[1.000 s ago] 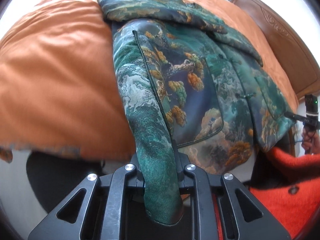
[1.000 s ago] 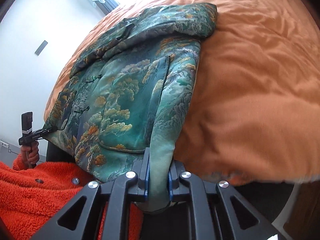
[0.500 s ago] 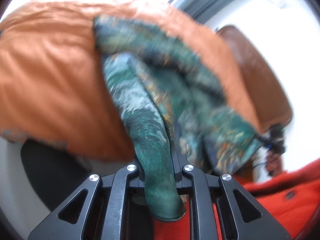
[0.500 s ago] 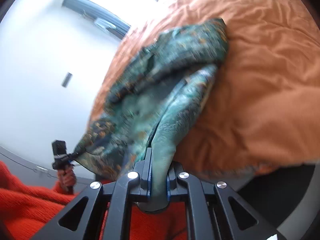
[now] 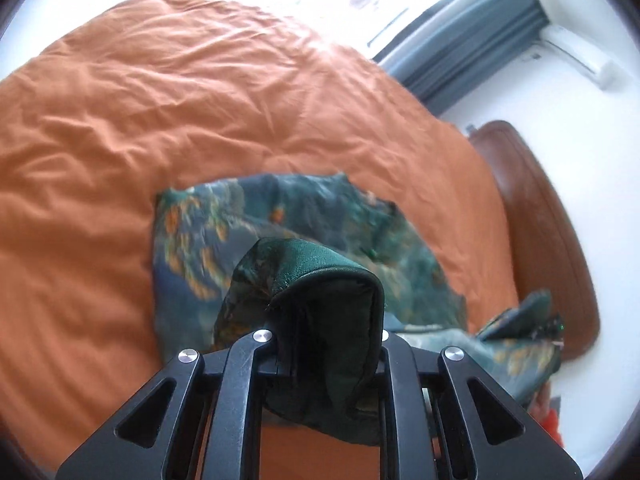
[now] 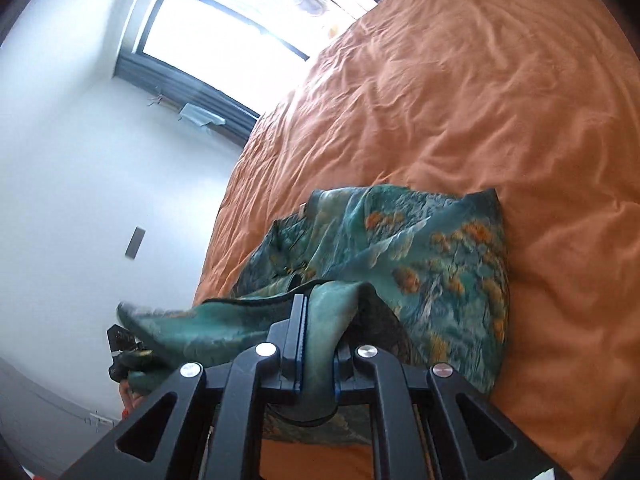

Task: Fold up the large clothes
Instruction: 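Lift the hem with both tools and fold it up toward the collar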

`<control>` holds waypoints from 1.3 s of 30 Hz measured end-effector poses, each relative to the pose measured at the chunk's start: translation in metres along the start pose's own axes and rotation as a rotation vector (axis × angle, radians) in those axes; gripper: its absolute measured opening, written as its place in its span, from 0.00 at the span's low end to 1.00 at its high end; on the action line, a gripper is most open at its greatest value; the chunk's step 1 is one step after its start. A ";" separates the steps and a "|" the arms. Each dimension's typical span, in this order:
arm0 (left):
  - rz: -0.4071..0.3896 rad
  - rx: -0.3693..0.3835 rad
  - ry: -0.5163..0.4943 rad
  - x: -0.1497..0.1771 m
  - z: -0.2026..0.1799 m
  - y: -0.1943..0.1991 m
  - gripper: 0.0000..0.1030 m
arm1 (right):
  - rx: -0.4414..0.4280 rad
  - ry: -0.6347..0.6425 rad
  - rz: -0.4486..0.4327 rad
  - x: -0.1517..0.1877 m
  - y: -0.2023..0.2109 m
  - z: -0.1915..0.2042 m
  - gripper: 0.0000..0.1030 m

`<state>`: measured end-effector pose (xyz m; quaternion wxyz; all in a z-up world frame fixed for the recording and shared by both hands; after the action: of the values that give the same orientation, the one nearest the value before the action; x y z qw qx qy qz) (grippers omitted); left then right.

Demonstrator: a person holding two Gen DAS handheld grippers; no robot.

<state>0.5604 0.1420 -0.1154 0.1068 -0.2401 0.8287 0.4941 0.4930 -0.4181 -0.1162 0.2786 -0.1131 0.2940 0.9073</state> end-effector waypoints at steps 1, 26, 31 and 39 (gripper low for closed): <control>0.022 -0.020 0.013 -0.009 0.004 -0.020 0.14 | 0.015 -0.015 -0.008 -0.005 -0.004 -0.010 0.09; 0.041 -0.057 -0.207 -0.006 0.028 -0.041 0.98 | 0.265 0.167 -0.002 -0.025 -0.009 -0.034 0.80; 0.077 -0.220 -0.291 -0.002 0.027 -0.090 0.97 | 0.405 0.279 0.104 -0.018 -0.049 -0.044 0.80; 0.063 -0.302 -0.337 -0.014 0.004 -0.115 0.12 | 0.469 0.301 0.086 -0.025 -0.087 -0.040 0.16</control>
<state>0.6299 0.1034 -0.2000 0.1911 -0.1413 0.7230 0.6487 0.5649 -0.3947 -0.1797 0.2117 -0.1662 0.5387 0.7984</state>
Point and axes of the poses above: each gripper's, at about its wrist camera, not at the fingertips, and y roughly against the way its jaws point, z to its left, x to its underside, the point moved 6 cm from there along -y, roughly the way its jaws point, and after that the axes turned 8 degrees about -x, right-handed, at the moved point
